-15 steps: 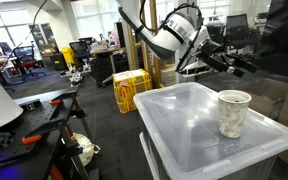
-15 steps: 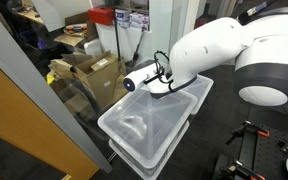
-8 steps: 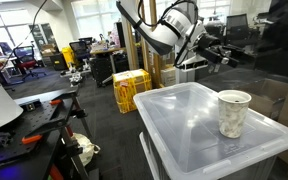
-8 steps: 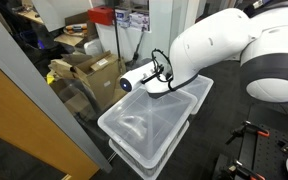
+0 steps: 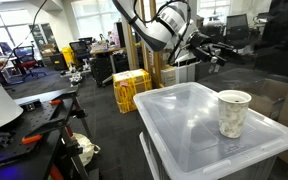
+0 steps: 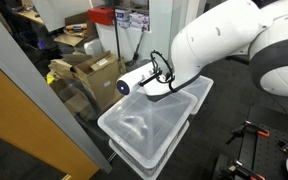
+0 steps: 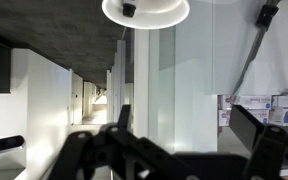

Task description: Put the marker inside the cup

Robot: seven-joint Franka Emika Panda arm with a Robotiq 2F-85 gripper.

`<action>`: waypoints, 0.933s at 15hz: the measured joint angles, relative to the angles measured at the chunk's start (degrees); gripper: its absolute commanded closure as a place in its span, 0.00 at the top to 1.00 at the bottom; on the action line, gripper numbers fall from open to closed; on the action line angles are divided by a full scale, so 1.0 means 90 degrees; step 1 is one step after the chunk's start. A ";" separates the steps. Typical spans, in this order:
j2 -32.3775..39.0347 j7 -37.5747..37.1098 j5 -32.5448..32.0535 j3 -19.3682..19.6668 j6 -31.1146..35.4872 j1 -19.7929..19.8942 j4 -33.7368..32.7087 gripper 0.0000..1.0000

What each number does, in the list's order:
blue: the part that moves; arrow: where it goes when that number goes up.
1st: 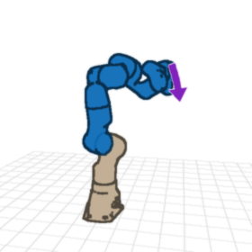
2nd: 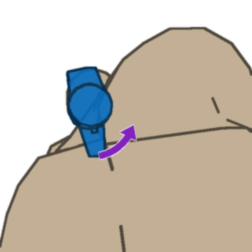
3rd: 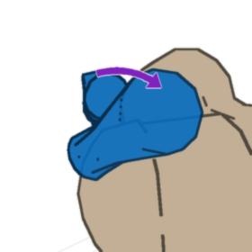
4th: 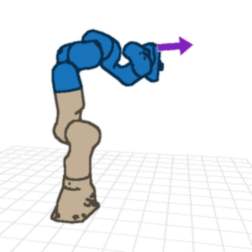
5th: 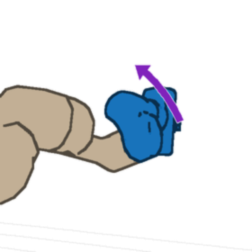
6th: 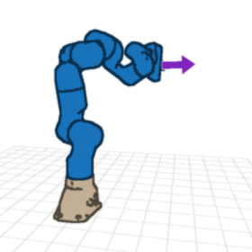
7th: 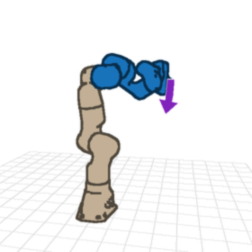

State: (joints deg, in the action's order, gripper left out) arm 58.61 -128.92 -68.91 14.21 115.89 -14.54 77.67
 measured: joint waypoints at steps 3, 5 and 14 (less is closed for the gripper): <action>-0.0188 -0.0182 -0.0029 -0.0224 0.0019 0.0025 0.0200 1.00; -0.0299 -0.0350 -0.0077 -0.0378 0.0100 0.0066 0.0310 1.00; -0.0583 -0.1085 -0.0621 -0.0740 0.1220 0.0272 0.0631 1.00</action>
State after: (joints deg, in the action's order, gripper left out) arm 53.37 -138.69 -74.49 7.56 126.86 -12.10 83.34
